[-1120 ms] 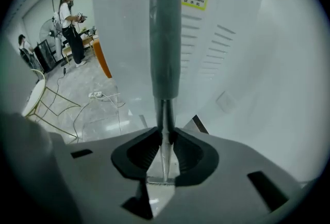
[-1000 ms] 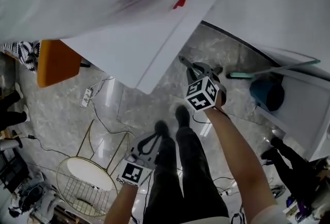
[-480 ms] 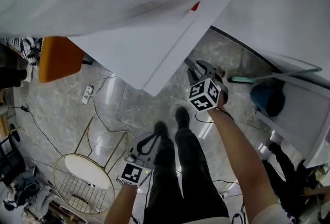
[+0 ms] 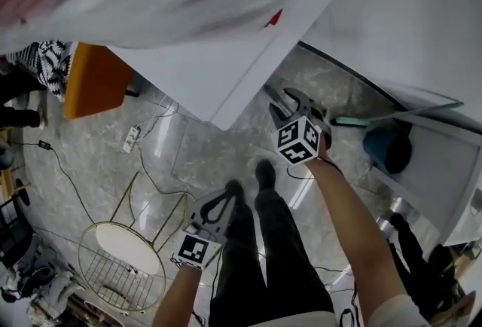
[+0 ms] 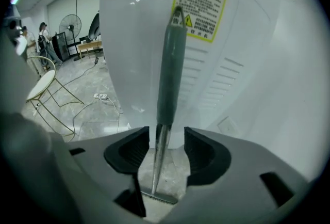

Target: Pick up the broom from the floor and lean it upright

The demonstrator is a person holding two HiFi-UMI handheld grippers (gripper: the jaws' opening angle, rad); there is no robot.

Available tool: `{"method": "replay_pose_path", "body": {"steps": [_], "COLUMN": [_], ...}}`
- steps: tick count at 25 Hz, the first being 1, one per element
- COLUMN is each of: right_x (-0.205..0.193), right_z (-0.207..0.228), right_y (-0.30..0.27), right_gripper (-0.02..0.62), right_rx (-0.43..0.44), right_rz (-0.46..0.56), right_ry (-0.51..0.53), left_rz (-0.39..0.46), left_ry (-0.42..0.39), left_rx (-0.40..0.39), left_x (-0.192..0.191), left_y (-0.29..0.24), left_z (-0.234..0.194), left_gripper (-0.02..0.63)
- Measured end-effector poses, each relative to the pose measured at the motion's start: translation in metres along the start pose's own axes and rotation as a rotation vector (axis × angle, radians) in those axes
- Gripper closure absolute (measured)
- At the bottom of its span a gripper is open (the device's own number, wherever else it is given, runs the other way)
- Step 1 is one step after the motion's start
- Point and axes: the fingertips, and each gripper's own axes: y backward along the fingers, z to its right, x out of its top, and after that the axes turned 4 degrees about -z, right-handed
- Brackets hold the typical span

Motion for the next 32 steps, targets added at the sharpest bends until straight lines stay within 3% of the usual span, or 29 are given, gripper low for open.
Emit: {"method": "replay_pose_path", "body": {"steps": [5, 8, 17, 23, 27, 32], "right_x": [0.013, 0.012, 0.028, 0.057, 0.067, 0.067], "right_z": [-0.002, -0.006, -0.012, -0.006, -0.014, -0.036], "right_y": [0.034, 0.07, 0.215, 0.31, 0.369, 0.425], "right_gripper": [0.377, 0.379, 0.425, 0.456, 0.487, 0.515], "right_rx": [0.011, 0.035, 0.063, 0.053, 0.047, 0.04], "right_rz": [0.044, 0.064, 0.169, 0.249, 0.289, 0.323], "right_ry": [0.032, -0.015, -0.079, -0.042, -0.024, -0.072], "left_rz": [0.016, 0.011, 0.083, 0.125, 0.104, 0.118], "left_ry": [-0.034, -0.043, -0.065, -0.061, -0.033, -0.044], "left_rx": [0.006, 0.021, 0.083, 0.089, 0.117, 0.089], "left_x": [0.022, 0.039, 0.099, 0.15, 0.159, 0.161], "left_y": [0.007, 0.017, 0.05, 0.093, 0.123, 0.157], "left_z": [0.012, 0.028, 0.069, 0.112, 0.139, 0.171], "left_gripper": [0.574, 0.574, 0.574, 0.574, 0.574, 0.574]}}
